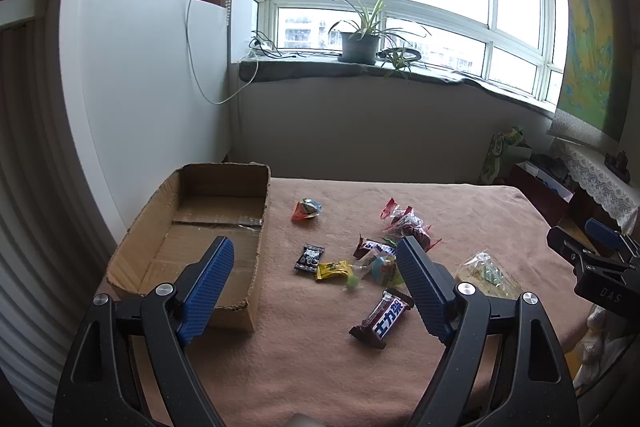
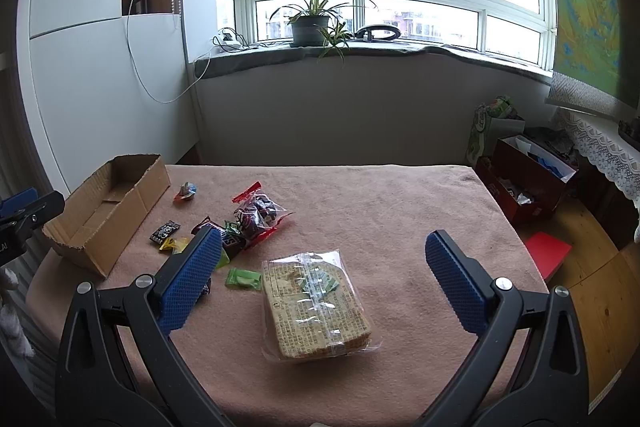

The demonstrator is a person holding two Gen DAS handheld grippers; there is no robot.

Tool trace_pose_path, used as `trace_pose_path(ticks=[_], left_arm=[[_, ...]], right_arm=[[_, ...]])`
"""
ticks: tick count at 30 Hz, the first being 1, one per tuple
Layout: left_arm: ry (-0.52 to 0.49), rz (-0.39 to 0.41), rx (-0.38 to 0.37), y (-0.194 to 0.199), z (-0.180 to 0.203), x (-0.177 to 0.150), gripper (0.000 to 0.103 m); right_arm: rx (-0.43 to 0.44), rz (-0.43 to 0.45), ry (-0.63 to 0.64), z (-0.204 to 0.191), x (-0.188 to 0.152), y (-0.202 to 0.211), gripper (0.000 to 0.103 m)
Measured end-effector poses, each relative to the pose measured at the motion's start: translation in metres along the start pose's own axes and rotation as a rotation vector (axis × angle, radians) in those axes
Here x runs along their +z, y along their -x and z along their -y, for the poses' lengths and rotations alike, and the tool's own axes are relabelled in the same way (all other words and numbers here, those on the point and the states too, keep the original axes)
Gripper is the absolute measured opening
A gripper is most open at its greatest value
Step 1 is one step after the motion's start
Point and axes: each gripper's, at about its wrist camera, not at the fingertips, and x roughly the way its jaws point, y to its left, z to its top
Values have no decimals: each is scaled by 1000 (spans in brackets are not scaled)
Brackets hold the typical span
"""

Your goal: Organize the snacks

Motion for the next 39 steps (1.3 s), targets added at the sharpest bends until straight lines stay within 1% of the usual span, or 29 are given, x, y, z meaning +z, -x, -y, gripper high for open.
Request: trace_pose_path(ticks=[14,29,35,39], left_arm=[[-8,3,6,-1,4,0,83],[-27,-14,-2,-3,15,0,83],[-41,-33,-19,-8,24,-3,83],[-32,-52,-46,-10,30,-6,83]], right_arm=[[5,0,-8,3,1,-1,103],[19,-29,-7,9,-6,-12,103],[23,-48,-12,14,-12,-16,103],[28,-58,-19,21,-14,-19,103]])
